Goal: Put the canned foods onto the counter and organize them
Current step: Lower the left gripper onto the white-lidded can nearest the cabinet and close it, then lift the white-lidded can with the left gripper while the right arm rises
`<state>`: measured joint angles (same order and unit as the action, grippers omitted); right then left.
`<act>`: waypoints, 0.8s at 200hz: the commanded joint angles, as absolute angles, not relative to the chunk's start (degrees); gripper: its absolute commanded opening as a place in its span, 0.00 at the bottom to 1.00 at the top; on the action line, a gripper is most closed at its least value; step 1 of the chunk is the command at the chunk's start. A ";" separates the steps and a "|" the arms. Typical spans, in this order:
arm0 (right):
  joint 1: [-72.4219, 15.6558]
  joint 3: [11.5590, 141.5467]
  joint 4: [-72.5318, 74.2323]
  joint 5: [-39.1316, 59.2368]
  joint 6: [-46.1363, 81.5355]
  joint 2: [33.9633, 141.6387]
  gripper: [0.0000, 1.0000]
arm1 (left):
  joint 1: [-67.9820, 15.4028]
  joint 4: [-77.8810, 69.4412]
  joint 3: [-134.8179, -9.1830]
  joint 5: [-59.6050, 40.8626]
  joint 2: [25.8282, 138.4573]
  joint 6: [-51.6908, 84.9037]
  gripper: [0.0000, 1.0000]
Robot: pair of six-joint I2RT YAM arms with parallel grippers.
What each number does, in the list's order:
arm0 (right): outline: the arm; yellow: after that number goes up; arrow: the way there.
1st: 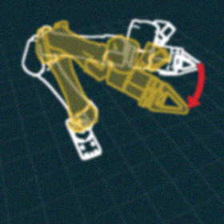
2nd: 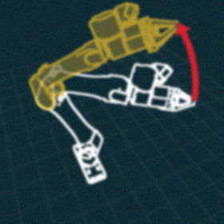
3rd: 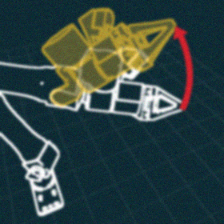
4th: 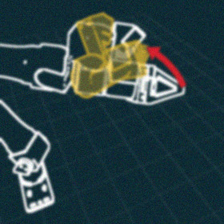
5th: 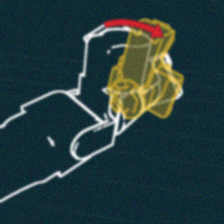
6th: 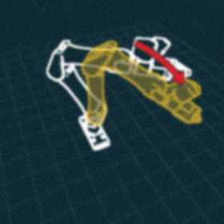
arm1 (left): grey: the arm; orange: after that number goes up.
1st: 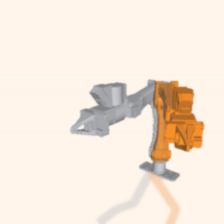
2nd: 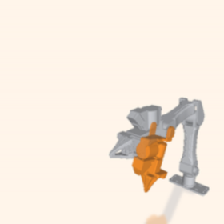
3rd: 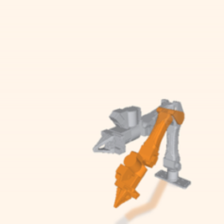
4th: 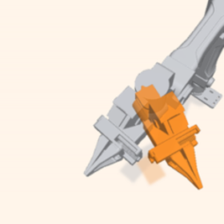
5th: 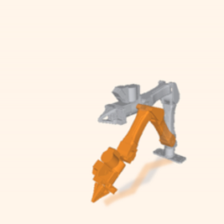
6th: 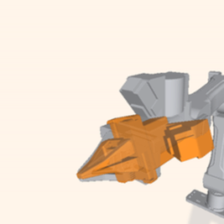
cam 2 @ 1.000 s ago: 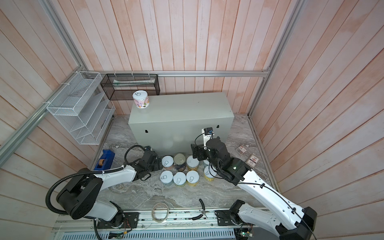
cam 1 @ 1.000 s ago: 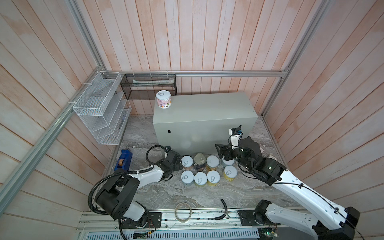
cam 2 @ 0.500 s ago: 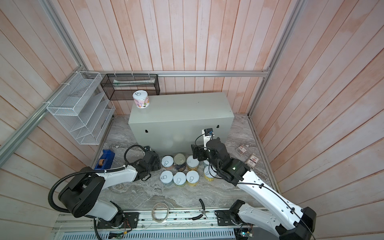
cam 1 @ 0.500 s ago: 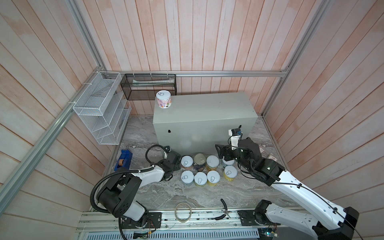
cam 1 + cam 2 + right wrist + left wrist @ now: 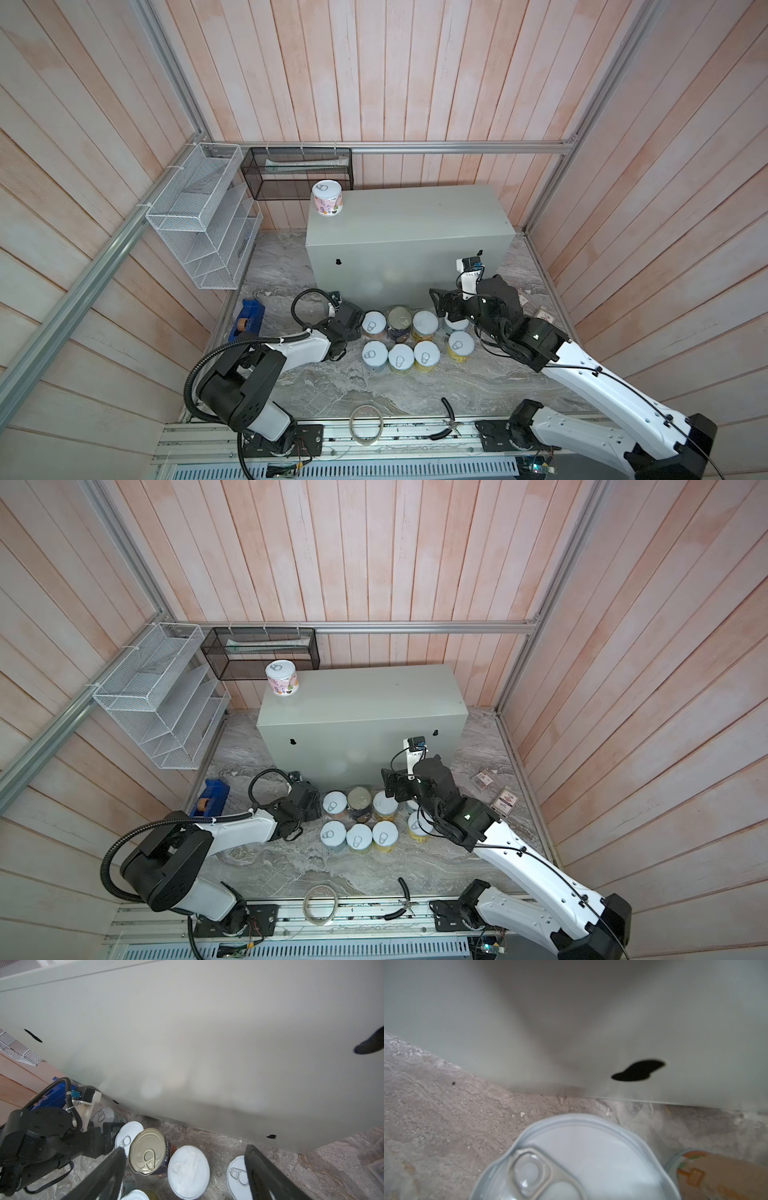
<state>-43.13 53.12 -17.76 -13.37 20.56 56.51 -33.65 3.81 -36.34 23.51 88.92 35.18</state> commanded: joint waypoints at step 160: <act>-42.45 52.11 -15.18 -10.48 20.22 57.36 0.87 | -35.31 9.85 -38.37 28.14 89.29 37.29 0.00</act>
